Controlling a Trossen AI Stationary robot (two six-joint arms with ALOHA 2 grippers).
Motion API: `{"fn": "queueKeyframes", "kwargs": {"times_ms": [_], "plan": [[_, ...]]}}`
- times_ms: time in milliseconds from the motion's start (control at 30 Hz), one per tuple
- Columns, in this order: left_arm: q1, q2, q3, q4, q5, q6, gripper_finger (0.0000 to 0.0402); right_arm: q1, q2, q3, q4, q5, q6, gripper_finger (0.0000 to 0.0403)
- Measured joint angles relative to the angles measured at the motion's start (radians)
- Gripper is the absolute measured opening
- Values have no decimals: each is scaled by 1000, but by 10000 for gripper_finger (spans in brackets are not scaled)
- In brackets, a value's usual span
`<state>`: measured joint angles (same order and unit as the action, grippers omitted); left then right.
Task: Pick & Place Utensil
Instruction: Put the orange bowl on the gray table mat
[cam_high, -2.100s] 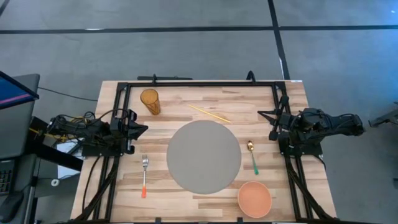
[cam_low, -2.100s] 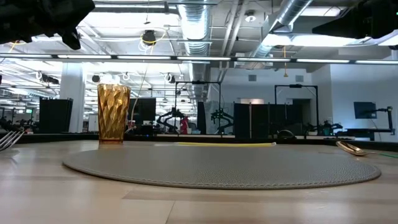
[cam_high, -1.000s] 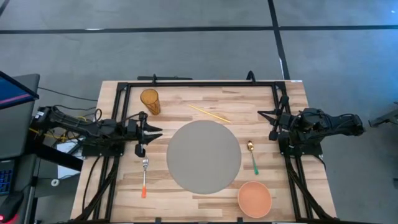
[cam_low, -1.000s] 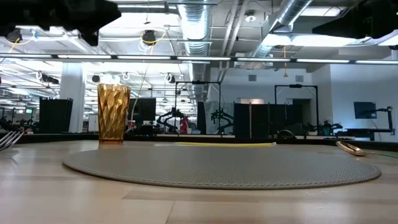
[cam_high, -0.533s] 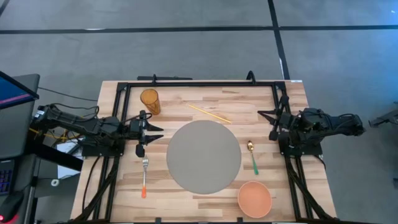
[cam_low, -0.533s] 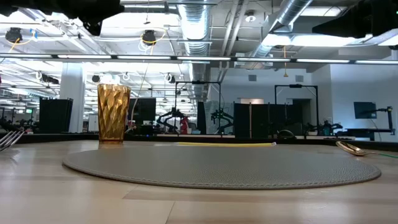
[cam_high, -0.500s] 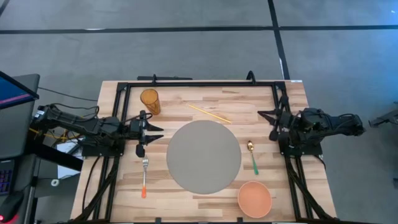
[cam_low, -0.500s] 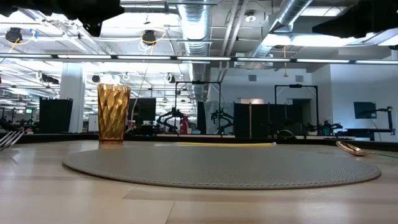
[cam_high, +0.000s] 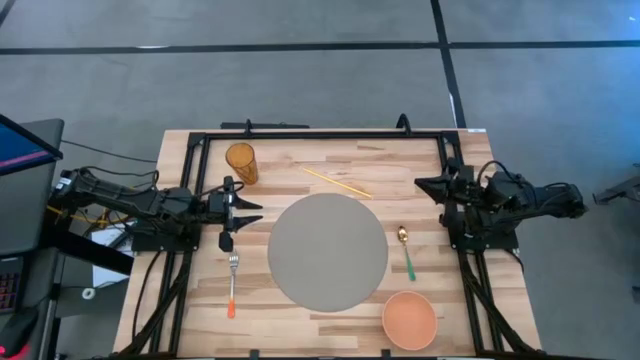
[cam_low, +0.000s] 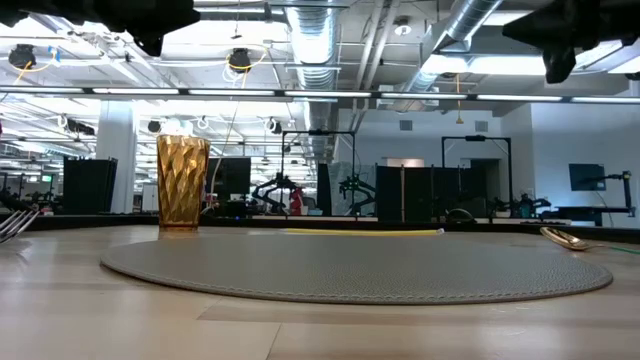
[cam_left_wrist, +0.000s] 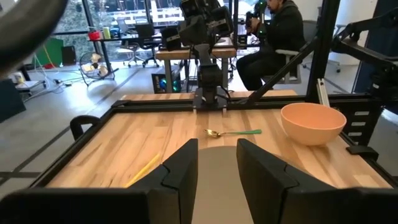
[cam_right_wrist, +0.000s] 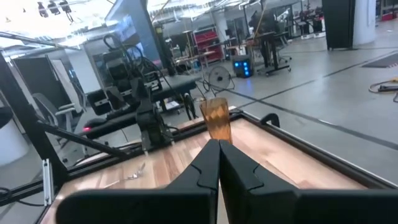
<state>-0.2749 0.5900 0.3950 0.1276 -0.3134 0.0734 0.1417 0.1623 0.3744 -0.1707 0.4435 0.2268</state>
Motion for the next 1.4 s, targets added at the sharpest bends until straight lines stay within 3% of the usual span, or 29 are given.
{"fn": "queueKeyframes", "kwargs": {"times_ms": [267, 400, 533, 667, 867, 1033, 1233, 1400], "plan": [[0, 0, 0, 1, 0, 0, 113, -5, 1, 0, 39, 8, 3, 0], [0, 0, 0, 2, 0, 0, 113, -13, 1, 0, 118, -5, 82, 0], [0, 0, 0, 3, 0, 0, 113, 6, 11, 0, 228, -145, 0, 0], [0, 0, 0, 4, 0, 0, 113, 42, 108, 2, 340, -242, -47, 0], [0, -2, 0, 9, 0, 0, 113, 114, 374, 83, 284, -248, -64, 0], [0, -2, 0, 12, -39, 1, 113, 176, 533, 253, 194, -233, -148, 7], [0, -2, 0, 12, -52, 1, 113, 216, 669, 465, -82, -232, -30, 60], [0, -2, 0, 11, -52, 0, 113, 264, 763, 489, -160, -233, 69, 118]]}}
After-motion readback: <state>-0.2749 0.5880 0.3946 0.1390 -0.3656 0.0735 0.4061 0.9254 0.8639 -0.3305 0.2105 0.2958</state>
